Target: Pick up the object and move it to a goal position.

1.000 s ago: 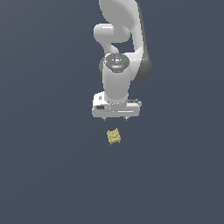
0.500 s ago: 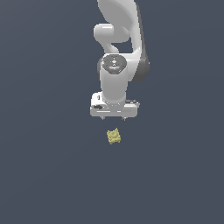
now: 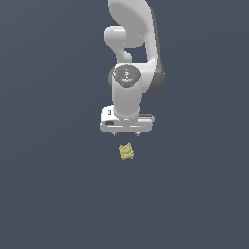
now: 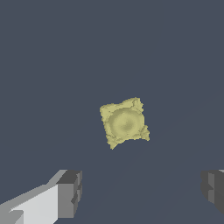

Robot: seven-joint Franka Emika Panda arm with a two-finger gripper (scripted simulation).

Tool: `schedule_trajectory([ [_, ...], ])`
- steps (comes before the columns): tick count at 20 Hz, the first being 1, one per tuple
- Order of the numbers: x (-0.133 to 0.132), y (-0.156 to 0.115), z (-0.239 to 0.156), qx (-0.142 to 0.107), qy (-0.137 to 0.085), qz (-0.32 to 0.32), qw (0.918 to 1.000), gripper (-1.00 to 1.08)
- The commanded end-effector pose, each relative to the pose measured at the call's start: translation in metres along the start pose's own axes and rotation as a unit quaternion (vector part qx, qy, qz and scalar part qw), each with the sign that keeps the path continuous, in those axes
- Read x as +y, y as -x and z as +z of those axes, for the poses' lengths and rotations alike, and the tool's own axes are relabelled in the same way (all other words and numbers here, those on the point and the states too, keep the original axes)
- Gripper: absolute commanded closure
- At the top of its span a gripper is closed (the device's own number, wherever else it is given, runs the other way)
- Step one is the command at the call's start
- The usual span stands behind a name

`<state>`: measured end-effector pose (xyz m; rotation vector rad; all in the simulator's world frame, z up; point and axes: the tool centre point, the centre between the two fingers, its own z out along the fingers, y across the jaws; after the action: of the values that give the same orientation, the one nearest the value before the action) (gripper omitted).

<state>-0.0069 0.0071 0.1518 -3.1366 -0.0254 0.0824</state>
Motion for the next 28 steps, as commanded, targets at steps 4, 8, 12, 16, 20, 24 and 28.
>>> schedule_trajectory([
  [4,0.0,-0.011,0.022,0.009,0.003,-0.043,0.999,-0.92],
  [8,-0.001,-0.02,0.041,0.017,0.004,-0.082,0.9965,-0.92],
  [12,-0.001,-0.025,0.054,0.023,0.005,-0.108,0.9939,-0.92],
  [16,-0.002,-0.028,0.06,0.025,0.005,-0.121,0.9923,-0.92],
  [20,-0.002,-0.028,0.061,0.025,0.005,-0.12,0.9925,-0.92],
  [24,-0.001,-0.028,0.07,0.025,0.005,-0.12,0.9924,-0.92],
  [28,-0.002,-0.029,0.091,0.025,0.005,-0.122,0.9922,-0.92],
])
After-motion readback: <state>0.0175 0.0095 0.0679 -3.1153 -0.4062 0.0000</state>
